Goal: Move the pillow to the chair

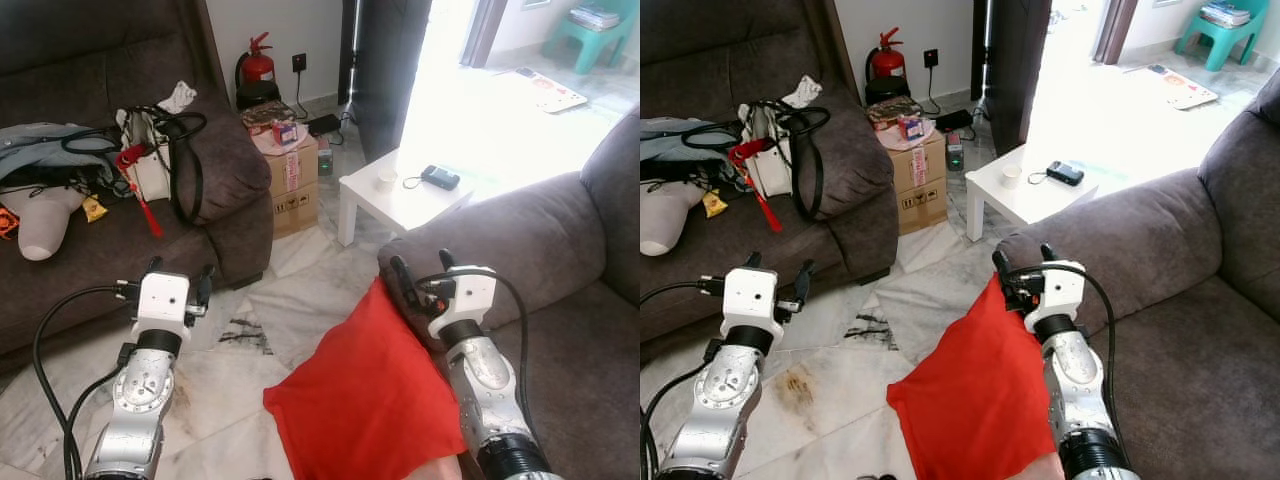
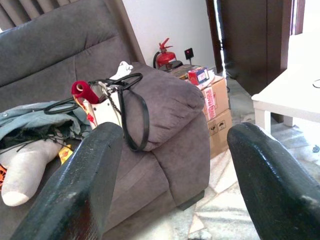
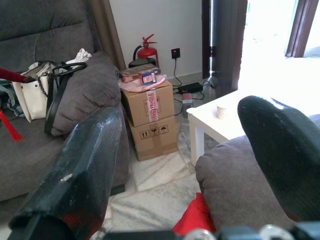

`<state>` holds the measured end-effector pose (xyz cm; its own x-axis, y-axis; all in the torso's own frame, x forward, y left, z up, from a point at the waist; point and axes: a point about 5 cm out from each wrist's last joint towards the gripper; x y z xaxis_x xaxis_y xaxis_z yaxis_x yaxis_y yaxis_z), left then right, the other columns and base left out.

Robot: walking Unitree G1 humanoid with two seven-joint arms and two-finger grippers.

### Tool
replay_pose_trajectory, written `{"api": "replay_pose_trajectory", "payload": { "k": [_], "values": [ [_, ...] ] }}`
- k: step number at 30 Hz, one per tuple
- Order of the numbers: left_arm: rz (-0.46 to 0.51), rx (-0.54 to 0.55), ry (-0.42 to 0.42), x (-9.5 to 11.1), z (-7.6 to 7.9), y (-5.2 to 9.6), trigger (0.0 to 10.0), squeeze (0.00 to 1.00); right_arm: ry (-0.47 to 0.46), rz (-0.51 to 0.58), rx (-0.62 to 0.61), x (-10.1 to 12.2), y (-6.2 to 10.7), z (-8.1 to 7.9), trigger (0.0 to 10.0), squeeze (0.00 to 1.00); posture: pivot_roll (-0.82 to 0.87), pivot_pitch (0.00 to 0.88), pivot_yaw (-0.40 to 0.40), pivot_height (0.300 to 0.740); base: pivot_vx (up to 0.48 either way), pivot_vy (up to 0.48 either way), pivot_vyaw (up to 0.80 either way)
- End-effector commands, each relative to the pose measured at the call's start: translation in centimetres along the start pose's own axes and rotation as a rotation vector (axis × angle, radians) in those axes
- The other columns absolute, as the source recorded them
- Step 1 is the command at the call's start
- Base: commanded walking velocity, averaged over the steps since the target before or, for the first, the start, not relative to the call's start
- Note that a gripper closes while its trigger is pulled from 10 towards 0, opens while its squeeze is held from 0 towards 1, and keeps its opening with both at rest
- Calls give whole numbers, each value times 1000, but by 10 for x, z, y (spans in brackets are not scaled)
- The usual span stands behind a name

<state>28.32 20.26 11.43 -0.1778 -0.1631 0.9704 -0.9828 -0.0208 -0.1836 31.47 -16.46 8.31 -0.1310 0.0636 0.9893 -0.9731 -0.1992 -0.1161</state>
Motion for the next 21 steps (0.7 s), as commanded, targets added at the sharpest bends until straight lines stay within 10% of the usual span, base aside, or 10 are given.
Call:
{"api": "replay_pose_trajectory", "payload": {
  "k": [1,21],
  "values": [
    [-19,13,5,-4,-1,0,10000,0,-5,-19,5,-2,-2,-1,10000,0,87,111,21,740,0,0,0],
    [-21,17,5,-4,0,0,10000,0,-11,-37,21,-4,-2,-4,10000,0,86,113,14,676,0,0,0]
  ]
}}
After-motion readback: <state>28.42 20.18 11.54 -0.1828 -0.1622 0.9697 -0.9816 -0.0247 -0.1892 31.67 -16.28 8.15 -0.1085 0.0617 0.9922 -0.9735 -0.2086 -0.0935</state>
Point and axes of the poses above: a point about 5 cm out from each wrist's last joint towards the gripper, its own y axis pointing back from the gripper into the wrist, its own x axis along the axis of the wrist's last joint, z = x × y, and after that the axes turned 7 degrees about y, right-handed
